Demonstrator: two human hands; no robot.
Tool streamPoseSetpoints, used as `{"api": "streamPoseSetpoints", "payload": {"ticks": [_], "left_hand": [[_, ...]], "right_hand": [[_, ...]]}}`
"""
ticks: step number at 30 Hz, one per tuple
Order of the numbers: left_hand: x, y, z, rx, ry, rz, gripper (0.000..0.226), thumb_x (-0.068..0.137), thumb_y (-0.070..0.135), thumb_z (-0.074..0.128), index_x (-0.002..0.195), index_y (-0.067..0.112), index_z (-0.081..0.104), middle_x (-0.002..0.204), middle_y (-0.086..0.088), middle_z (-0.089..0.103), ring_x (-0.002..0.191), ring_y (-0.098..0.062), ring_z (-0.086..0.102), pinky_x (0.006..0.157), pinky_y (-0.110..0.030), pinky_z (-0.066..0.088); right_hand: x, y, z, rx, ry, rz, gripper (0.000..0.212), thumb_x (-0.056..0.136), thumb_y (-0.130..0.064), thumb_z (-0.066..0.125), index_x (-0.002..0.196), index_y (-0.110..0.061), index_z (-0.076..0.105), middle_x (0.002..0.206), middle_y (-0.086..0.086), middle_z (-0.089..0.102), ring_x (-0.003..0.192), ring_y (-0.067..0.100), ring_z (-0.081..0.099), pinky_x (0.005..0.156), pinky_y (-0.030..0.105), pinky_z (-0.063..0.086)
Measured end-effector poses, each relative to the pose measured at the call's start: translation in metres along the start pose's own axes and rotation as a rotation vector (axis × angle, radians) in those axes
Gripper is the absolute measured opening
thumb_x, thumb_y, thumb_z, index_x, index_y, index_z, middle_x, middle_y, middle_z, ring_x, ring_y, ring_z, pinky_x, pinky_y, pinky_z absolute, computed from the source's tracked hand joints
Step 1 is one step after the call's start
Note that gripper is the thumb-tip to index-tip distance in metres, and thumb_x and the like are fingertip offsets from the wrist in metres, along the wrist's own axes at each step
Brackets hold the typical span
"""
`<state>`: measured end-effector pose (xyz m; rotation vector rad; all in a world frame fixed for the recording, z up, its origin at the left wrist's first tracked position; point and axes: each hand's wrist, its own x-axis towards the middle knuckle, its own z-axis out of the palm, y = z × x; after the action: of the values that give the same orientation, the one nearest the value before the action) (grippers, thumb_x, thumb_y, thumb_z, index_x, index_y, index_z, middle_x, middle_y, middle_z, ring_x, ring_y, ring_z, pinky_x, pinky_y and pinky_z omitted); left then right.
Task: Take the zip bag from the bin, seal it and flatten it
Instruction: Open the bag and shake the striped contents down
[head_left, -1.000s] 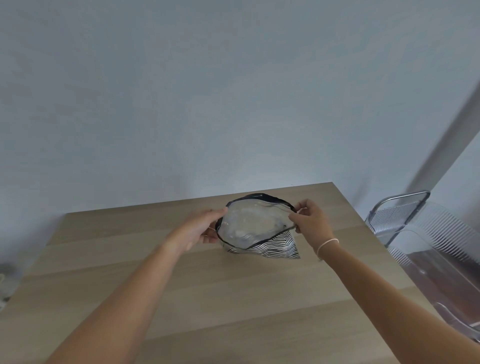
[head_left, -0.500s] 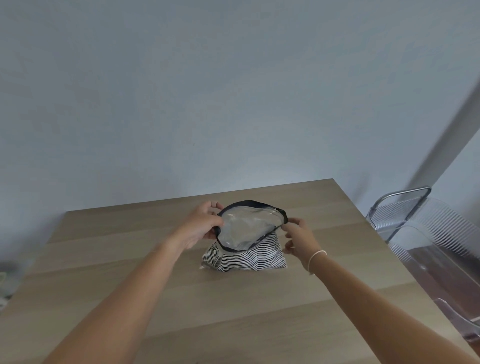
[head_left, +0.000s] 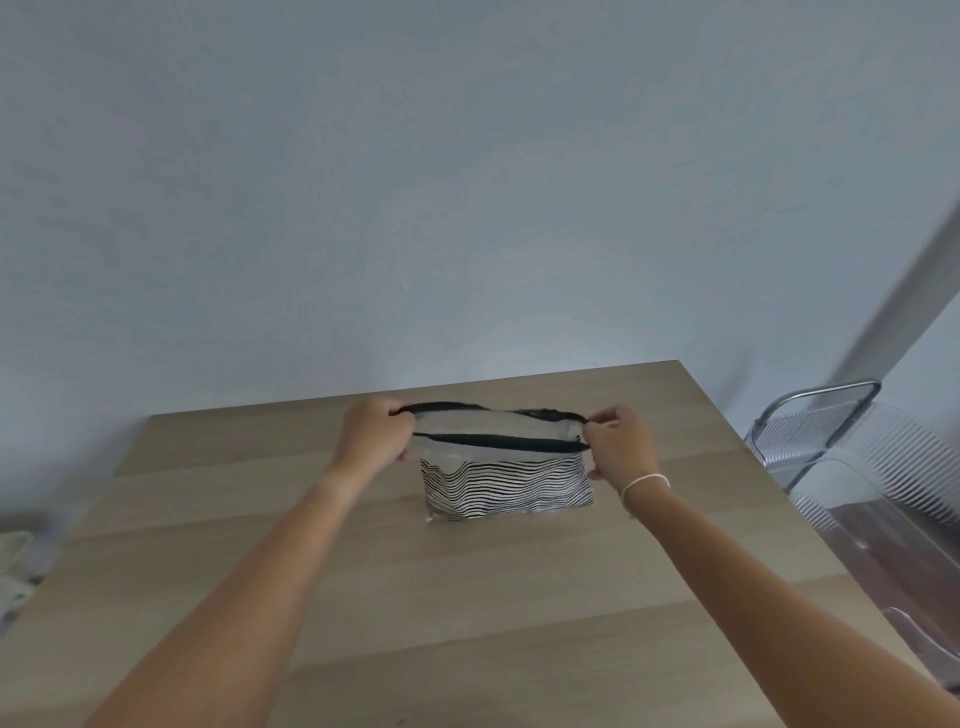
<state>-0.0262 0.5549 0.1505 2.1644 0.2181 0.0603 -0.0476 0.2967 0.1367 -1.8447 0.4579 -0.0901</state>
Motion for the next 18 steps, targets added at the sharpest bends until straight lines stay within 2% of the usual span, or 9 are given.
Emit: {"api": "streamPoseSetpoints", "payload": {"ticks": [3, 4, 6, 9, 11, 13, 14, 16, 18], "left_hand": [[0.004, -0.002, -0.003, 0.102, -0.013, -0.036, 0.022, 0.073, 0.015, 0.041, 0.057, 0.019, 0.056, 0.065, -0.008, 0.057, 0.055, -0.023, 0.043, 0.059, -0.029, 0.042], [0.006, -0.002, -0.004, 0.003, -0.004, -0.109, 0.024, 0.074, 0.014, 0.042, 0.061, 0.017, 0.061, 0.074, -0.008, 0.062, 0.057, -0.023, 0.043, 0.062, -0.03, 0.044], [0.005, -0.001, -0.005, -0.348, -0.027, -0.292, 0.022, 0.08, 0.006, 0.041, 0.077, 0.008, 0.062, 0.087, -0.012, 0.064, 0.049, -0.018, 0.053, 0.063, -0.034, 0.055], [0.0, 0.005, -0.006, -0.697, -0.12, -0.409, 0.022, 0.077, -0.004, 0.036, 0.074, 0.002, 0.056, 0.07, -0.008, 0.063, 0.035, -0.01, 0.055, 0.043, -0.03, 0.056], [-0.003, 0.009, -0.008, -0.733, -0.153, -0.447, 0.019, 0.074, -0.003, 0.037, 0.07, 0.004, 0.055, 0.054, -0.004, 0.063, 0.039, -0.013, 0.057, 0.039, -0.024, 0.052], [-0.005, 0.013, -0.01, -0.727, -0.166, -0.48, 0.018, 0.073, -0.001, 0.037, 0.068, 0.004, 0.054, 0.052, -0.006, 0.06, 0.042, -0.017, 0.059, 0.036, -0.023, 0.05], [-0.006, 0.014, -0.01, -0.754, -0.161, -0.494, 0.02, 0.074, -0.001, 0.036, 0.067, 0.003, 0.054, 0.059, -0.008, 0.058, 0.047, -0.02, 0.059, 0.036, -0.024, 0.05], [-0.006, 0.016, -0.01, -0.874, -0.137, -0.525, 0.023, 0.077, -0.005, 0.031, 0.07, 0.0, 0.053, 0.071, -0.009, 0.056, 0.06, -0.024, 0.054, 0.035, -0.028, 0.052], [-0.007, 0.016, -0.01, -0.936, -0.1, -0.55, 0.024, 0.079, -0.006, 0.03, 0.069, 0.0, 0.052, 0.069, -0.009, 0.058, 0.058, -0.025, 0.056, 0.033, -0.028, 0.051]], "right_hand": [[-0.001, -0.012, -0.006, 0.123, -0.064, -0.146, 0.018, 0.078, -0.004, 0.047, 0.082, -0.018, 0.057, 0.063, 0.004, 0.054, 0.046, 0.015, 0.047, 0.043, 0.023, 0.05], [-0.001, -0.012, -0.011, 0.2, -0.118, -0.183, 0.019, 0.079, -0.004, 0.048, 0.089, -0.016, 0.059, 0.059, 0.002, 0.051, 0.046, 0.012, 0.046, 0.044, 0.022, 0.049], [0.0, -0.006, -0.02, 0.334, -0.19, -0.217, 0.027, 0.078, -0.008, 0.05, 0.102, -0.016, 0.059, 0.06, -0.002, 0.048, 0.049, 0.008, 0.045, 0.051, 0.024, 0.047], [0.0, 0.018, -0.026, 0.206, -0.223, -0.211, 0.055, 0.066, -0.012, 0.047, 0.12, -0.022, 0.051, 0.094, 0.004, 0.05, 0.08, 0.012, 0.048, 0.077, 0.03, 0.044], [-0.001, 0.037, -0.024, -0.022, -0.313, -0.209, 0.065, 0.072, -0.003, 0.052, 0.132, -0.026, 0.04, 0.125, 0.005, 0.044, 0.109, 0.014, 0.04, 0.095, 0.031, 0.036], [-0.003, 0.047, -0.02, -0.13, -0.467, -0.221, 0.073, 0.075, 0.004, 0.051, 0.136, -0.031, 0.033, 0.141, 0.004, 0.037, 0.123, 0.014, 0.032, 0.1, 0.031, 0.03], [-0.006, 0.048, -0.017, -0.127, -0.54, -0.21, 0.072, 0.075, 0.002, 0.051, 0.135, -0.033, 0.031, 0.143, 0.005, 0.036, 0.126, 0.016, 0.032, 0.102, 0.033, 0.03], [-0.014, 0.047, -0.011, -0.072, -0.656, -0.163, 0.065, 0.074, -0.017, 0.052, 0.133, -0.034, 0.032, 0.144, 0.007, 0.037, 0.131, 0.022, 0.034, 0.108, 0.04, 0.03], [-0.023, 0.05, -0.004, 0.001, -0.72, -0.129, 0.063, 0.071, -0.041, 0.052, 0.132, -0.035, 0.036, 0.144, 0.004, 0.04, 0.131, 0.022, 0.038, 0.111, 0.047, 0.03]]}}
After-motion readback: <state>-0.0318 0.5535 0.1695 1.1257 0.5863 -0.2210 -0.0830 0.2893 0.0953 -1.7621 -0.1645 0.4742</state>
